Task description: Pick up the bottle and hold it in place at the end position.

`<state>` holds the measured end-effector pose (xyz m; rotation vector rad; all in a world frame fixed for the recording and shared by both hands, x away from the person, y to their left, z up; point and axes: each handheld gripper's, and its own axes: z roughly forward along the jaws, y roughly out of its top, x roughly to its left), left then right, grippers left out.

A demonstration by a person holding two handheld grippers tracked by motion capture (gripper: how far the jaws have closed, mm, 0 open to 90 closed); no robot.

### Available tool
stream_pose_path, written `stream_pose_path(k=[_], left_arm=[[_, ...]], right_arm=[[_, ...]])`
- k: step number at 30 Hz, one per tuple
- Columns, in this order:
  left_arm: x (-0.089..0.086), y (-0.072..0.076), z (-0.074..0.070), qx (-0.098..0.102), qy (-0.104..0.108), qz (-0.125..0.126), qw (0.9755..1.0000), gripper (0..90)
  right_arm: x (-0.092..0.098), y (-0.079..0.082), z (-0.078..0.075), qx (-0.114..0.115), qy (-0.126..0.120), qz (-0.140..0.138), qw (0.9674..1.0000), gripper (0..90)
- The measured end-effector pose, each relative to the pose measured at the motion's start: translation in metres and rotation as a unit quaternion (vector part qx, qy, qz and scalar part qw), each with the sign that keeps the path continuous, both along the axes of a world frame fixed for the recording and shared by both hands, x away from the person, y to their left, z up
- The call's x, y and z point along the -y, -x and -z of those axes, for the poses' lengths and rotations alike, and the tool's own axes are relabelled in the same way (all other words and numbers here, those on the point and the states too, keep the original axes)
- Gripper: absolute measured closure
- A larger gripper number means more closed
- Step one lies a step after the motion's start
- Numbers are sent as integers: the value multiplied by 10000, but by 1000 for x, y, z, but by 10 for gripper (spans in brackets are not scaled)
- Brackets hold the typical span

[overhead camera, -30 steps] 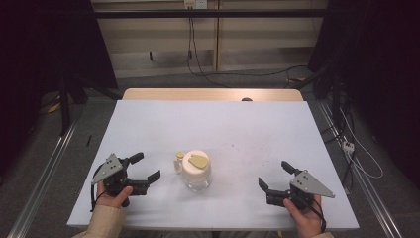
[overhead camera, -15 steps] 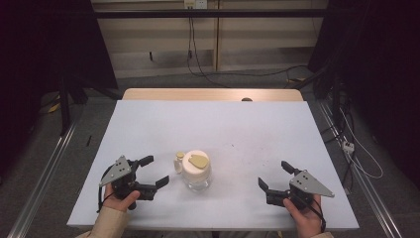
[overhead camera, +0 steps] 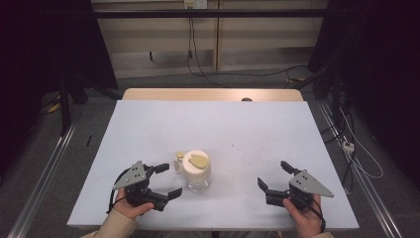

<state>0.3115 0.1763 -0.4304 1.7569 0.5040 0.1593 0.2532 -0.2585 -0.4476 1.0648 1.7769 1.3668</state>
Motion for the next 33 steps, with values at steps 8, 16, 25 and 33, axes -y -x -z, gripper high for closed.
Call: stream_pose_path(k=[8, 16, 25, 33], left_arm=[[3, 0, 1, -94, -42, 102, 9999, 47], [8, -1, 2, -125, -119, 125, 9998, 56], [17, 0, 2, -106, -268, 187, 9994, 61], [25, -1, 4, -119, -364, 230, 9990, 66]], right_arm=[[1, 0, 0, -12, -17, 26, 10000, 44], [0, 0, 0, -13, 6, 18, 10000, 44], [1, 0, 0, -7, 5, 15, 10000, 44], [0, 0, 0, -9, 8, -12, 10000, 45]])
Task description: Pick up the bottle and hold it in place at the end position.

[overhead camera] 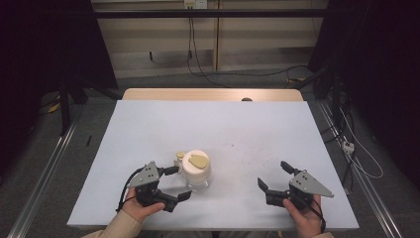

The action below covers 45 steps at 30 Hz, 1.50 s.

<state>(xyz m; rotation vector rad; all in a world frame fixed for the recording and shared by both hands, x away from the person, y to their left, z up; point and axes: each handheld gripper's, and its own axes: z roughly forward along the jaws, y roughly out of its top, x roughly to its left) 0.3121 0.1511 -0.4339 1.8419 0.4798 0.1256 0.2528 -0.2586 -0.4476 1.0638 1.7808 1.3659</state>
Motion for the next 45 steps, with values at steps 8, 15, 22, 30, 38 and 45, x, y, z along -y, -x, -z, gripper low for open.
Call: stream_pose_path(k=[8, 15, 22, 30, 38, 45], left_arm=[[6, -2, 0, 117, -59, -136, 9998, 62], [13, -3, 1, 173, -97, -295, 9994, 53], [22, -4, 4, 169, -251, -558, 9980, 41], [41, -4, 10, 349, -439, -1038, 9930, 32], [56, -5, 16, 507, -466, -1427, 9874, 30], [66, -7, 20, 575, -453, -1665, 9833, 22]], right_arm=[[0, 0, 0, -2, 8, 4, 10000, 45], [-1, 0, 0, -11, 8, -8, 10000, 46], [-1, 0, 0, -12, 10, -7, 10000, 46], [-1, 0, 1, -17, 9, -16, 10000, 47], [-1, 0, 1, -24, -1, -22, 10000, 47], [0, 0, 1, -23, -10, -29, 10000, 47]])
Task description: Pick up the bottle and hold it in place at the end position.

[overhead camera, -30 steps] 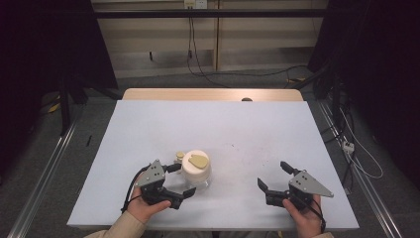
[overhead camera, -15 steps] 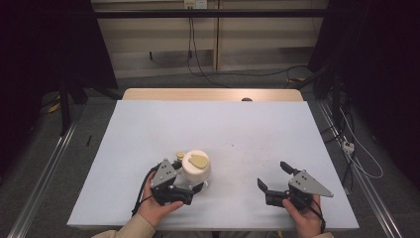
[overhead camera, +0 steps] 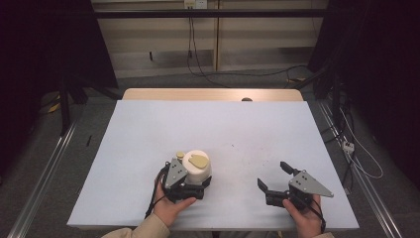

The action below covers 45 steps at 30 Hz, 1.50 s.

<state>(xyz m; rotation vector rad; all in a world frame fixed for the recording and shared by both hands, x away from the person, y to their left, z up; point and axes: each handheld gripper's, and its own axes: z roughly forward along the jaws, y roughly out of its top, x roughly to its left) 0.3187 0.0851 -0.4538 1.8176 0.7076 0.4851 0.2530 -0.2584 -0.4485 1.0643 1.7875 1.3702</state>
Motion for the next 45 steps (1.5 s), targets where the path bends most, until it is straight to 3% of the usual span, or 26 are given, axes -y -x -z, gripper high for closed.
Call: stream_pose_path(k=[11, 24, 28, 38, 45], left_arm=[[1, -2, 0, -38, 169, -25, 9998, 45], [1, -1, -2, 35, 220, 89, 9997, 51], [1, -2, -4, -5, 347, 42, 9994, 51], [-7, -16, -14, 37, 550, -122, 9984, 51], [-8, -30, -18, 95, 562, -220, 9981, 51]], right_arm=[[0, 0, 0, 8, -7, 9, 10000, 46], [1, 0, -1, 23, -31, 11, 10000, 47], [2, 0, -1, 28, -27, 14, 10000, 47], [2, 0, -2, 63, -35, 27, 10000, 46], [2, 0, -2, 76, -46, 26, 10000, 46]])
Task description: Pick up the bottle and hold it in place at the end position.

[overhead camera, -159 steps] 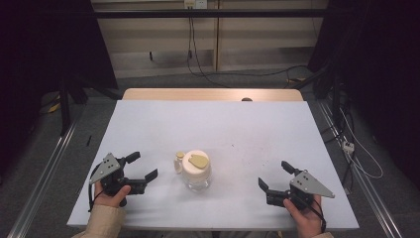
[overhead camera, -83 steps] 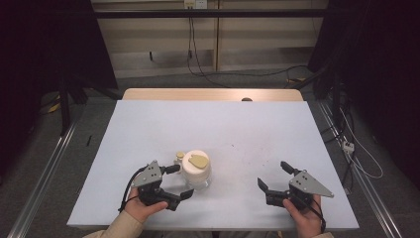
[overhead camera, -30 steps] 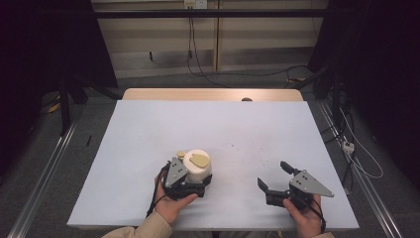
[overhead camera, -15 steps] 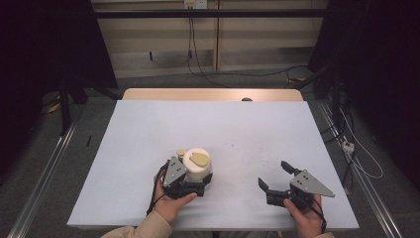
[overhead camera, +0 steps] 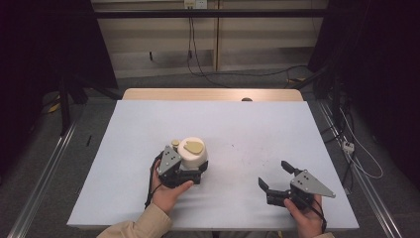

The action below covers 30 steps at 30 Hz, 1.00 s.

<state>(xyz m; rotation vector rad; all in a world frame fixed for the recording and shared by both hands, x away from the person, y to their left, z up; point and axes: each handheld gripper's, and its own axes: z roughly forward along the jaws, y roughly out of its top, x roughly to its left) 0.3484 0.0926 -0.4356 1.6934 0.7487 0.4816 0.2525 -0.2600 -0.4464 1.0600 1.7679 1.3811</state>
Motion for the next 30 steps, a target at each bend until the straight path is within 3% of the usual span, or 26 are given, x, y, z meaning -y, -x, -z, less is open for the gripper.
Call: stream_pose_path(k=[20, 30], left_arm=[[9, -28, -5, 68, -27, -123, 9999, 51], [12, -38, -6, -12, 43, -174, 9998, 51]], right_arm=[[-1, 0, -1, 14, 21, -50, 10000, 46], [0, 0, -1, 17, 12, -53, 10000, 46]])
